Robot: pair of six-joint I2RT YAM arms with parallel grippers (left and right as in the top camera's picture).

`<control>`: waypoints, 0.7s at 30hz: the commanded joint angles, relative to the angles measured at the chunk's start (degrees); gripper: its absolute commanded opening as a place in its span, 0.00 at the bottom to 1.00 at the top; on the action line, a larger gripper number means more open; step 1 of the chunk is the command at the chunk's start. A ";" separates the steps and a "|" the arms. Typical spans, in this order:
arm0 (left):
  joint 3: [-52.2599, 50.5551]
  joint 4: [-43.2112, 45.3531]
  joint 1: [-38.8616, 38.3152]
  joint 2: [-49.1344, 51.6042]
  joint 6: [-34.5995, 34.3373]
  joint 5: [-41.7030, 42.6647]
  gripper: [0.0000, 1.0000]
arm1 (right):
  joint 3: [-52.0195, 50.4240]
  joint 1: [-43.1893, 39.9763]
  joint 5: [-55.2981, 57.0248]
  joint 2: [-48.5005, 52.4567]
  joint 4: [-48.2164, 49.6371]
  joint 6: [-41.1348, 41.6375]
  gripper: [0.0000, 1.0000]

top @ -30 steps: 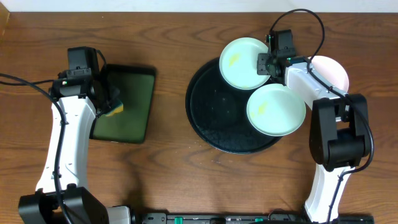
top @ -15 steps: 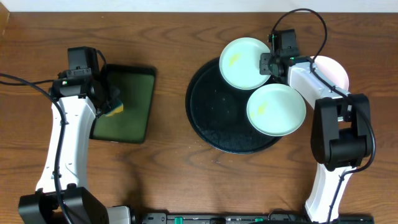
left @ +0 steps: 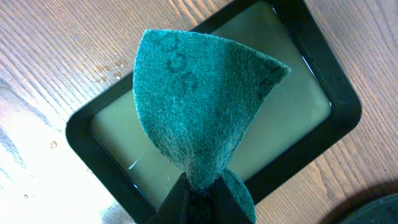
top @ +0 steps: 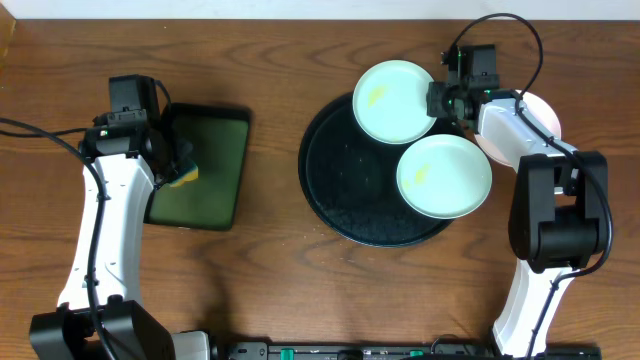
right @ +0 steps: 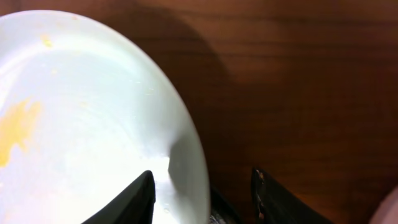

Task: Clean dirty plates on tray and stack at the side
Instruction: 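Move the right gripper to grasp the rim of the upper green plate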

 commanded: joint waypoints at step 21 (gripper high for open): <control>-0.22 -0.31 0.20 -0.52 0.52 -0.31 0.07 | 0.26 -0.94 -3.45 1.01 1.44 -2.75 0.01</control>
